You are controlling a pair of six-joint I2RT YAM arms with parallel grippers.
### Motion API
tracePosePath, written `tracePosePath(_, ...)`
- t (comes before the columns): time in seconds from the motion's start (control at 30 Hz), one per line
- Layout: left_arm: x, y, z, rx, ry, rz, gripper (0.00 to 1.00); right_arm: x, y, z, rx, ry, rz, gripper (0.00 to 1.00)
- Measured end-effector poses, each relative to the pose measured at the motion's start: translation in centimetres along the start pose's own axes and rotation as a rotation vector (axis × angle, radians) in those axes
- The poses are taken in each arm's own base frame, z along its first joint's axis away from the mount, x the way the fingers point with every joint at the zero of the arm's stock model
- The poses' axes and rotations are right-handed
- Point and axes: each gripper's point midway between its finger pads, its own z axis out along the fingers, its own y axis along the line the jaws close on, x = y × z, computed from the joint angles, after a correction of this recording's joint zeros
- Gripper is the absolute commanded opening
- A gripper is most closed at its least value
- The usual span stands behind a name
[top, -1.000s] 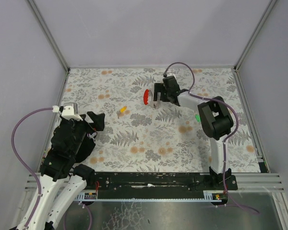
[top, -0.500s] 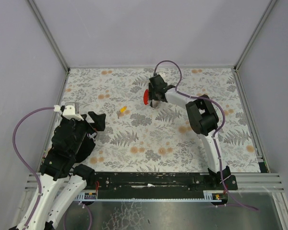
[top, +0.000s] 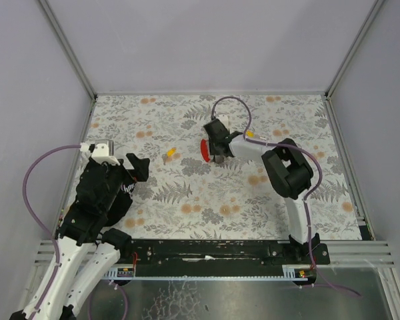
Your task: Put the keys on the keyring
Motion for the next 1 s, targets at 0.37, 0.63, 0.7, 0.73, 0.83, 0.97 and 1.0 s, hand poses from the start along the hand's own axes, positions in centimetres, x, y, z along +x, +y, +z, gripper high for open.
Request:
tracePosePath(0.37, 2.5, -2.1, 1.8, 0.048, 0.164, -0.132, 1.0, 9.6, 0.2, -8.0, -0.061, 0.071, -0.05, 0.49)
tracePosePath(0.63, 6.4, -4.4, 2.3, 0.147, 0.291, -0.299, 1.0, 15.0, 1.3, -12.9, -0.118, 0.095, -0.071, 0.57)
tracePosePath(0.7, 8.4, -4.7, 2.6, 0.165, 0.338, -0.339, 1.0, 16.0, 2.0, -13.9, -0.148, 0.105, -0.084, 0.59)
tracePosePath(0.73, 9.5, -4.8, 2.7, 0.173, 0.367, -0.361, 1.0, 16.3, 2.2, -14.3, -0.163, 0.113, -0.086, 0.61)
tracePosePath(0.83, 12.2, -5.0, 2.9, 0.181, 0.438, -0.408, 1.0, 17.2, 1.9, -15.5, -0.193, 0.135, -0.095, 0.66)
tracePosePath(0.97, 13.8, -5.7, 3.1, 0.206, 0.471, -0.431, 0.98, 16.0, 1.2, -17.3, -0.218, 0.103, -0.125, 0.7)
tracePosePath(1.0, 13.9, -6.1, 3.2, 0.221, 0.473, -0.433, 0.97, 15.5, 1.2, -17.7, -0.23, 0.087, -0.135, 0.71)
